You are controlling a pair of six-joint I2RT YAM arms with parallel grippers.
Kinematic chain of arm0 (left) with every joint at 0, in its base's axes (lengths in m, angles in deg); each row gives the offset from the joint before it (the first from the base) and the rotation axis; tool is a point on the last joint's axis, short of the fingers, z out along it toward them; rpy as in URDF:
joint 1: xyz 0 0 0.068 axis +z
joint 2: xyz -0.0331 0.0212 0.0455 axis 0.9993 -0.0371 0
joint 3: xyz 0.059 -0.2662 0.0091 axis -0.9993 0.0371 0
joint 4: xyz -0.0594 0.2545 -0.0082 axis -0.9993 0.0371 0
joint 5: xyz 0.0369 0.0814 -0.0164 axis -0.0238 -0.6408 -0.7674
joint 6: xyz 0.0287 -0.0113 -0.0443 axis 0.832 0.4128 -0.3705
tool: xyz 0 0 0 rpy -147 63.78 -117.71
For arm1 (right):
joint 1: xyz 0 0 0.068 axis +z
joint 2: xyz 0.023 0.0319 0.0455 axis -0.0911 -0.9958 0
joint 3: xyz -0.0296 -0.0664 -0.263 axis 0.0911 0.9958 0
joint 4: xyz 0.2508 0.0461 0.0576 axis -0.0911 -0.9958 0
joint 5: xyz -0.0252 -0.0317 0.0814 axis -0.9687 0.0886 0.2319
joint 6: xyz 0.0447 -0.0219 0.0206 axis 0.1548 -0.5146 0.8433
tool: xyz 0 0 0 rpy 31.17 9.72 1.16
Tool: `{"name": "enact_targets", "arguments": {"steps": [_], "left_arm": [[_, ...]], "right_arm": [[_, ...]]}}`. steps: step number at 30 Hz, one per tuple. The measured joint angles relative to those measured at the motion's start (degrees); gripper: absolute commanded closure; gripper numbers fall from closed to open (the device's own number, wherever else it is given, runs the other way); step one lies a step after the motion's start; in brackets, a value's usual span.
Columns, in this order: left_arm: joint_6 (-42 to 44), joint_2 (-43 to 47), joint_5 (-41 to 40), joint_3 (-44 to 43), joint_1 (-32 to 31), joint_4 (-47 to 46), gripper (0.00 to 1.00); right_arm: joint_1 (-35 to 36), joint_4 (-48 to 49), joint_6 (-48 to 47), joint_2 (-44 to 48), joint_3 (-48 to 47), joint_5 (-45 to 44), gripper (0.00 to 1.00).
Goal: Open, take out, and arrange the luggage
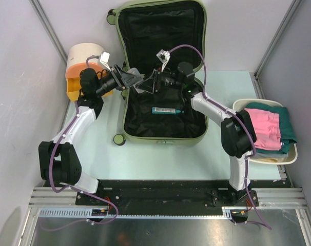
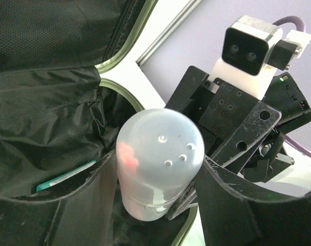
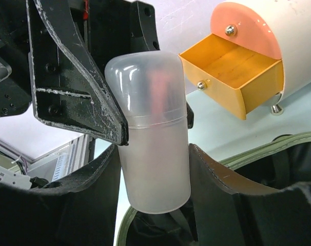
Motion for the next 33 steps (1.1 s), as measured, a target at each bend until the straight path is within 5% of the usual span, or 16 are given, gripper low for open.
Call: {"name": "enact_targets", "arguments": {"steps": [3, 7, 10, 14, 19, 28, 33], "left_arm": [[0.2, 0.3, -0.8, 0.0, 0.0, 0.0, 0.57], [0.7, 0.4, -0.9, 0.0, 0.3, 0.0, 0.80], [5.3, 0.9, -0.9, -0.2, 1.0, 2.4, 0.89], [19.8, 1.0, -4.6, -5.5, 5.3, 14.2, 0.88], [45.1, 0.8, -17.1, -16.0, 7.0, 29.6, 0.75], [82.0, -7.9, -42.7, -22.2, 4.8, 42.8, 0.72], [89.5, -13.0, -46.9, -25.8, 5.0, 45.0, 0.69]], "right_arm": [[0.4, 0.6, 0.6, -0.5, 0.0, -0.2, 0.91], [0.3, 0.9, 1.1, -0.6, 0.0, -0.4, 0.31], [-0.1, -0.2, 0.6, -0.6, 0.0, -0.2, 0.13], [-2.1, -3.3, -3.4, -0.1, 0.7, -0.7, 0.11], [-7.1, -9.8, -9.8, 1.5, 3.0, -2.3, 0.10], [-10.4, -15.8, -16.6, 3.5, 3.5, -3.1, 0.10], [-10.2, -16.0, -17.5, 3.9, 4.3, -3.1, 0.10]]}}
